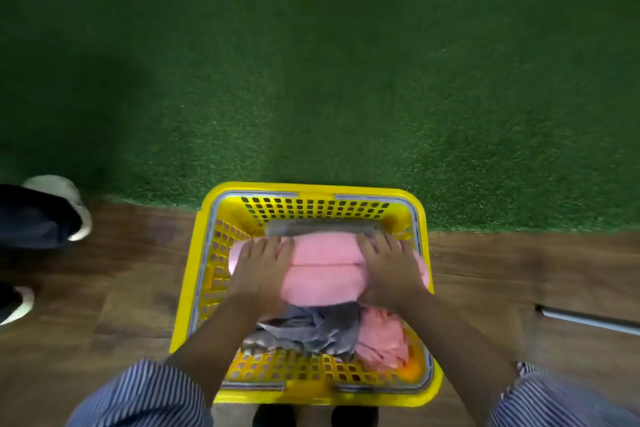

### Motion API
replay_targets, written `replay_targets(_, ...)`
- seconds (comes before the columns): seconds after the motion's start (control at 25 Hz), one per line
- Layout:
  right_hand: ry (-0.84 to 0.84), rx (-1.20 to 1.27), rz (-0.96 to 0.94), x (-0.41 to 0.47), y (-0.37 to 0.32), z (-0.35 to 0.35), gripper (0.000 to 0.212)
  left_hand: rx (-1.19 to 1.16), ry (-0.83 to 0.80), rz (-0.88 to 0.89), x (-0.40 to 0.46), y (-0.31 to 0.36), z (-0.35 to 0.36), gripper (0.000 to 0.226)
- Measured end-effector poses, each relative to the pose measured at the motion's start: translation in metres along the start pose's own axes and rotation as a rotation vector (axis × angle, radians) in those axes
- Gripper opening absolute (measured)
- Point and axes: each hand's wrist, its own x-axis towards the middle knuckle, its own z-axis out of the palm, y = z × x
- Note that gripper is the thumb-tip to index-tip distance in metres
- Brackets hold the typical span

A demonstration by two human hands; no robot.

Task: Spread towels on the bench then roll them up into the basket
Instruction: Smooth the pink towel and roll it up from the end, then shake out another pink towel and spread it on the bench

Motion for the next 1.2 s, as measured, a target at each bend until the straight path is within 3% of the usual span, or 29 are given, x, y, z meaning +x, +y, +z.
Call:
replay_targets(0.24, 0.051, -0.053, 0.053, 0.099, 0.017, 0.1, 0.109, 0.018, 0.063, -0.044, 0.099, -0.032, 0.102, 0.109)
replay_targets(0.36, 0.017, -0.055, 0.051, 0.12, 0.023, 0.138, 0.107, 0.028, -0.034, -0.146, 0.11, -0.031, 0.141, 0.102)
replay_targets(0.6, 0.114, -0.023, 0.029, 0.109, 0.023, 0.145, 0.105, 0.077, -0.084, -0.221, 0.099, -0.019, 0.14, 0.095)
replay_targets(0.68, 0.21, -0.032, 0.0, 0.08, 0.02, 0.144, 0.095, 0.023, -0.001, -0.147, 0.082, -0.001, 0.132, 0.093)
replay_targets(0.8, 0.347, 0.048, 0.032, 0.015, 0.013, 0.154, 0.076, -0.227, 0.228, 0.218, 0.046, 0.05, 0.127, 0.07)
replay_targets(0.84, 0.36, 0.112, 0.055, -0.008, 0.01, 0.159, 0.071, -0.312, 0.208, 0.323, 0.035, 0.069, 0.126, 0.056)
replay_targets(0.92, 0.197, 0.175, 0.097, -0.048, 0.006, 0.171, 0.068, -0.328, 0.051, 0.429, 0.019, 0.103, 0.13, 0.04)
replay_targets(1.0, -0.081, 0.186, 0.166, -0.074, 0.004, 0.182, 0.064, -0.267, -0.103, 0.397, 0.011, 0.121, 0.134, 0.042)
replay_targets(1.04, -0.123, 0.187, 0.171, -0.079, 0.005, 0.184, 0.062, -0.258, -0.169, 0.362, 0.009, 0.126, 0.132, 0.046)
replay_targets(1.12, -0.076, 0.178, 0.155, -0.082, 0.008, 0.169, 0.057, -0.268, -0.248, 0.243, 0.007, 0.13, 0.128, 0.056)
replay_targets(1.2, 0.03, 0.182, 0.119, -0.08, 0.009, 0.135, 0.058, -0.353, -0.159, 0.141, 0.003, 0.131, 0.111, 0.065)
